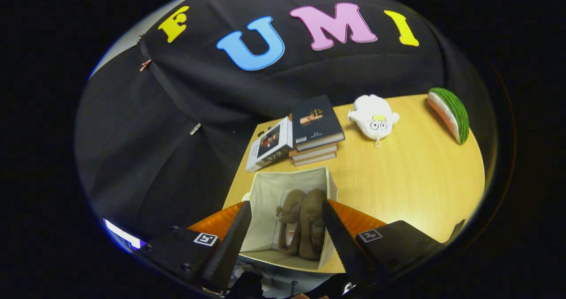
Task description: Open the storage box then place both shoes into the box .Put the left shoe in first, then the right shoe, with the right side of both shoes facing outward in a uniform manner.
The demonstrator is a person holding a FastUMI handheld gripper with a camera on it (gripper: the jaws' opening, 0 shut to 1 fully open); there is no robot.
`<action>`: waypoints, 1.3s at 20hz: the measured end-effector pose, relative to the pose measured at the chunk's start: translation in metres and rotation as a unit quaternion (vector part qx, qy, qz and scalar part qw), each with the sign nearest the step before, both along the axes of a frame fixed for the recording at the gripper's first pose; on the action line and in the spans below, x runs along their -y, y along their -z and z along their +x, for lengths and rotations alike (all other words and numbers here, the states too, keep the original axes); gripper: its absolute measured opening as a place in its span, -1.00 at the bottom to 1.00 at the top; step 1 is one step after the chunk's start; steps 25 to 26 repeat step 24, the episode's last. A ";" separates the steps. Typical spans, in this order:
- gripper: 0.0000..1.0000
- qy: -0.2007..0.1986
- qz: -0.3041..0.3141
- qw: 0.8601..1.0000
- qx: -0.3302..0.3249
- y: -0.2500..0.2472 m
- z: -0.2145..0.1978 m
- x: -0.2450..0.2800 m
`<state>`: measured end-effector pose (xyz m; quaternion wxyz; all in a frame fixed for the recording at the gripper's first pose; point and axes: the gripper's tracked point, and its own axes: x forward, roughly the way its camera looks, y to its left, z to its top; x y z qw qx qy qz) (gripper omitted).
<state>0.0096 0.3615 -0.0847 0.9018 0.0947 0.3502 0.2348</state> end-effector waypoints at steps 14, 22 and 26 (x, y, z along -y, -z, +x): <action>0.97 0.052 -0.126 0.968 0.211 -0.051 0.053 0.193; 0.97 0.128 -0.104 0.943 0.291 -0.085 0.070 0.283; 0.96 0.138 -0.108 0.939 0.296 -0.085 0.077 0.296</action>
